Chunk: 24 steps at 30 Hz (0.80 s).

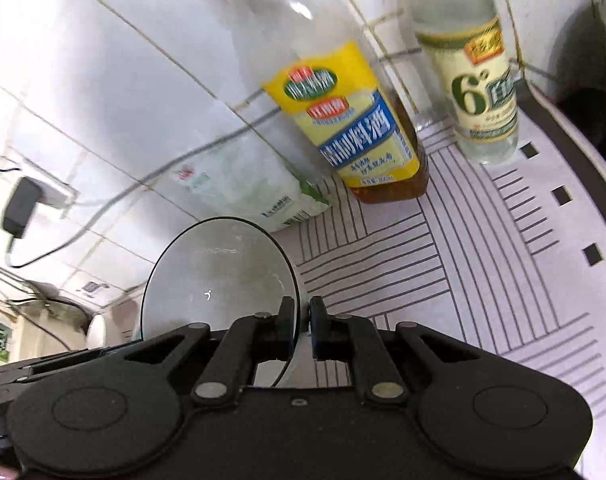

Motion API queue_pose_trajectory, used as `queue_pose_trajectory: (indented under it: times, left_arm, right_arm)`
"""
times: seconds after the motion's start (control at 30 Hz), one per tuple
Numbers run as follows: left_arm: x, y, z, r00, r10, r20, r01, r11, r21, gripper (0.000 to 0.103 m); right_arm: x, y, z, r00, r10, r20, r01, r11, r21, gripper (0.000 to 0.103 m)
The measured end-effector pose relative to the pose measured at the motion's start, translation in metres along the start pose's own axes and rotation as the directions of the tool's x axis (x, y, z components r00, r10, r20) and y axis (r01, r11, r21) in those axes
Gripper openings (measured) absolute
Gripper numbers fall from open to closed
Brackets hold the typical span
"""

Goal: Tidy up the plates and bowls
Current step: 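Lift the second white bowl with both grippers and lower it into the first bowl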

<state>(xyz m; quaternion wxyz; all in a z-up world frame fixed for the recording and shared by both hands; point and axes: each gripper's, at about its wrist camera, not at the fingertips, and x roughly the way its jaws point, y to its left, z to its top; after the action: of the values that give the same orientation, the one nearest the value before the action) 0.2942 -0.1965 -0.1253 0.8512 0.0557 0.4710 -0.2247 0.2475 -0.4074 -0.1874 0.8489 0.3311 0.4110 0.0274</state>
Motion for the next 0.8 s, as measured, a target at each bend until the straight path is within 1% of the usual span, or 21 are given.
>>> queue_pose_trajectory:
  times: [0.07,0.13,0.2,0.23,0.37,0.63,0.8]
  left_arm:
    - [-0.013,-0.006,-0.004,1.0,-0.005,0.008,0.005,1.0,-0.003,0.013]
    - [-0.026,-0.01,-0.009,1.0,-0.007,0.015,0.007,1.0,-0.009,0.013]
    - [-0.037,-0.016,-0.015,1.0,-0.009,0.021,0.009,1.0,-0.012,0.013]
    - [-0.042,-0.018,-0.017,1.0,-0.01,0.023,0.01,1.0,-0.011,0.013]
    - [-0.054,-0.027,-0.03,1.0,-0.006,0.009,0.006,1.0,-0.015,0.013]
    - [-0.053,-0.039,-0.056,0.999,0.011,-0.045,-0.013,0.999,-0.032,0.013]
    - [-0.044,-0.042,-0.07,0.996,0.018,-0.087,-0.022,0.999,-0.04,0.013]
  right_arm:
    - [-0.024,0.003,-0.005,1.0,0.022,0.018,-0.021,0.999,-0.035,0.012]
    - [-0.028,0.005,-0.007,0.999,0.025,0.023,-0.023,0.999,-0.048,0.012]
    - [-0.044,0.008,-0.014,0.999,0.037,0.037,-0.033,0.996,-0.081,0.012]
    - [-0.044,0.008,-0.014,0.999,0.037,0.037,-0.033,0.996,-0.081,0.012]
    - [-0.062,0.006,-0.032,0.998,0.05,0.043,-0.044,0.992,-0.118,0.012]
    - [-0.065,-0.007,-0.052,0.998,0.054,0.012,-0.052,0.992,-0.112,0.012]
    - [-0.064,-0.009,-0.062,0.999,0.037,-0.009,-0.038,0.988,-0.153,0.012]
